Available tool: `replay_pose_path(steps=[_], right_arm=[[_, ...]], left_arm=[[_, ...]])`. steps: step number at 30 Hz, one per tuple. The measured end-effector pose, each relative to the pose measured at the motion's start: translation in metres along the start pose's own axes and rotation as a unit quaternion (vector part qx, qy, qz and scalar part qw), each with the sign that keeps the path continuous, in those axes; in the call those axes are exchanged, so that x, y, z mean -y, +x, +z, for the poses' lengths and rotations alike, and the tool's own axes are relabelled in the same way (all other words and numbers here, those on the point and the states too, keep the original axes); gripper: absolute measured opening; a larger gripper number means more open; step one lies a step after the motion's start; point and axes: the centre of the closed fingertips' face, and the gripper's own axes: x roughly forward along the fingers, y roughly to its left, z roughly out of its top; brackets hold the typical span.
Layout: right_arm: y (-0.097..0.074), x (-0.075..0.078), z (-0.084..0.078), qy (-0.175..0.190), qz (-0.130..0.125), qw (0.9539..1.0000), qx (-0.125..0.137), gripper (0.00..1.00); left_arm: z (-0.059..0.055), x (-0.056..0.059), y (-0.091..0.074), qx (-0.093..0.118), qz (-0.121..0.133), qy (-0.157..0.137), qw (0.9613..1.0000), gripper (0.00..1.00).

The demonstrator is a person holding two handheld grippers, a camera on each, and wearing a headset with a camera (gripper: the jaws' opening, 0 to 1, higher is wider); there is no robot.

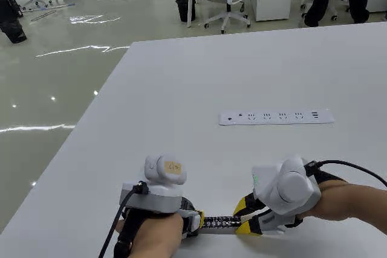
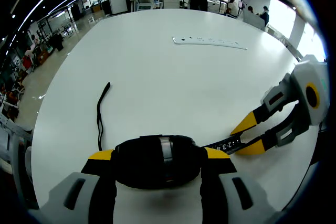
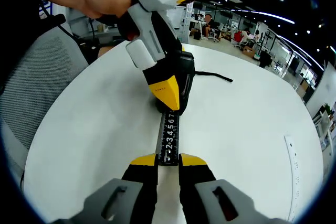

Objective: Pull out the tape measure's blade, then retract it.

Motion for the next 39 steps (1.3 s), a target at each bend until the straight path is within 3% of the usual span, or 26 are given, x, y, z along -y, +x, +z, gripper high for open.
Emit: replay_pose_path(steps=[39], right_arm=[[0.014,0.000,0.013,-0.004,0.005,1.0000,0.004,0.14]], left_arm=[[-0.001,0.000,-0.001,-0.001,-0.002,0.002,1.0000,0.61]])
